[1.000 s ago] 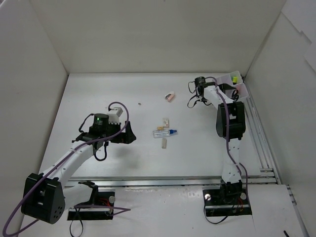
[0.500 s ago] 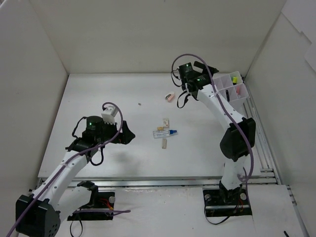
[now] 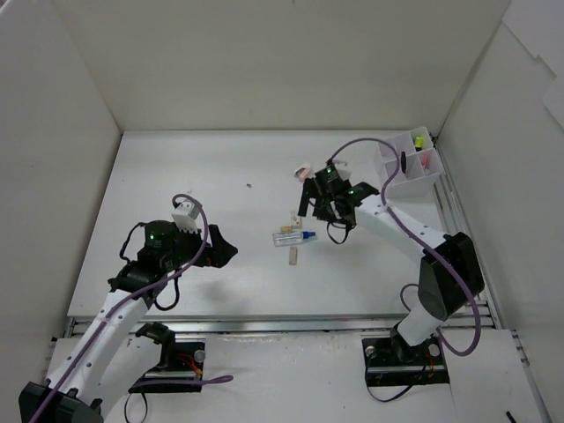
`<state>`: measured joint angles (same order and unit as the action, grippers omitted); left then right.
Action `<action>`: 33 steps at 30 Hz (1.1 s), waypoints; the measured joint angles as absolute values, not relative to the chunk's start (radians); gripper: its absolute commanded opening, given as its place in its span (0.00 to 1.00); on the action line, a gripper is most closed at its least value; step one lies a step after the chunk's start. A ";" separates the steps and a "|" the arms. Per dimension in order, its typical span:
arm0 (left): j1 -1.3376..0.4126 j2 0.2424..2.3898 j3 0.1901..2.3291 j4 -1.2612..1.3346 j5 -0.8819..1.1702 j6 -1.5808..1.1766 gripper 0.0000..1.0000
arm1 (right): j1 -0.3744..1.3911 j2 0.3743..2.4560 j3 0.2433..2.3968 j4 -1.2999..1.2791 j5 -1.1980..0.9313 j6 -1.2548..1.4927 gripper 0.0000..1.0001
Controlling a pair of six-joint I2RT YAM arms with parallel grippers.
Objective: Sort the stationery into containers
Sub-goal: Pick up the stationery from the center of the board.
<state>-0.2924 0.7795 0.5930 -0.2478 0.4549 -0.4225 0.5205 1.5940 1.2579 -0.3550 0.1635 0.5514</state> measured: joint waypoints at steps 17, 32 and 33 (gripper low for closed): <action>-0.292 0.709 0.541 -0.257 0.448 -0.450 1.00 | 0.698 1.858 1.163 -0.104 0.049 1.119 0.87; -0.292 0.684 0.525 -0.257 0.455 -0.450 1.00 | 0.655 1.969 1.269 -0.118 0.109 1.163 0.30; -0.292 0.680 0.525 -0.257 0.455 -0.450 0.99 | 0.654 1.981 1.286 -0.126 0.110 1.159 0.20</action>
<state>-0.2924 0.6796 0.5255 -0.2573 0.4549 -0.4496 0.6544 1.9812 1.2861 -0.1257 0.1101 1.1587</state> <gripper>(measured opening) 0.996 0.345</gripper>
